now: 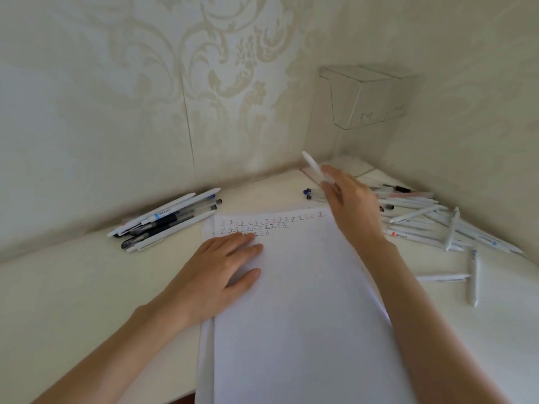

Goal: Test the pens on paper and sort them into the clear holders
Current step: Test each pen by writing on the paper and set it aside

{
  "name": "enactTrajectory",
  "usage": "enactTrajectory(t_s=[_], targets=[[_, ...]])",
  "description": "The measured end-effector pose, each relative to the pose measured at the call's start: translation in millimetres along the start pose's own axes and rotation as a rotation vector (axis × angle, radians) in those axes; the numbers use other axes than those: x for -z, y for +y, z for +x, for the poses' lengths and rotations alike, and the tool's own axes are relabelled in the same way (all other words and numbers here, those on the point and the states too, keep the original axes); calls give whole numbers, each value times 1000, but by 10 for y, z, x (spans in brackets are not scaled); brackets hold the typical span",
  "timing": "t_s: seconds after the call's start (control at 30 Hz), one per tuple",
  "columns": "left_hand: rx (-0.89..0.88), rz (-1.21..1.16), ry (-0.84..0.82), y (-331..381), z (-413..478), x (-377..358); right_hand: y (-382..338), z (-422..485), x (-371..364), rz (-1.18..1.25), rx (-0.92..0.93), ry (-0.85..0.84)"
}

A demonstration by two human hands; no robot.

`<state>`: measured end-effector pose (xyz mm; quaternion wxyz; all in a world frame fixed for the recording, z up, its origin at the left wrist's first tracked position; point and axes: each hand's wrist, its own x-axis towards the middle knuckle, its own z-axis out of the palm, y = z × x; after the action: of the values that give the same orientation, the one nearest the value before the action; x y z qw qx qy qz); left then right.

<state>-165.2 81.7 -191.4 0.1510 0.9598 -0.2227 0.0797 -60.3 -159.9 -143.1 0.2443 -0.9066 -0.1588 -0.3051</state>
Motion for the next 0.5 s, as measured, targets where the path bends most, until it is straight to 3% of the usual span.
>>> enactTrajectory(t_s=[0.17,0.33,0.5], targets=[[11,-23,7,18,7,27,-405,-179,-110,-46,-70,-470],[34,-29,48,43,-7,42,-510,-206,-67,193,-134,-697],[93,-43,154,45,-7,83,-398,-241,-79,106,134,-774]])
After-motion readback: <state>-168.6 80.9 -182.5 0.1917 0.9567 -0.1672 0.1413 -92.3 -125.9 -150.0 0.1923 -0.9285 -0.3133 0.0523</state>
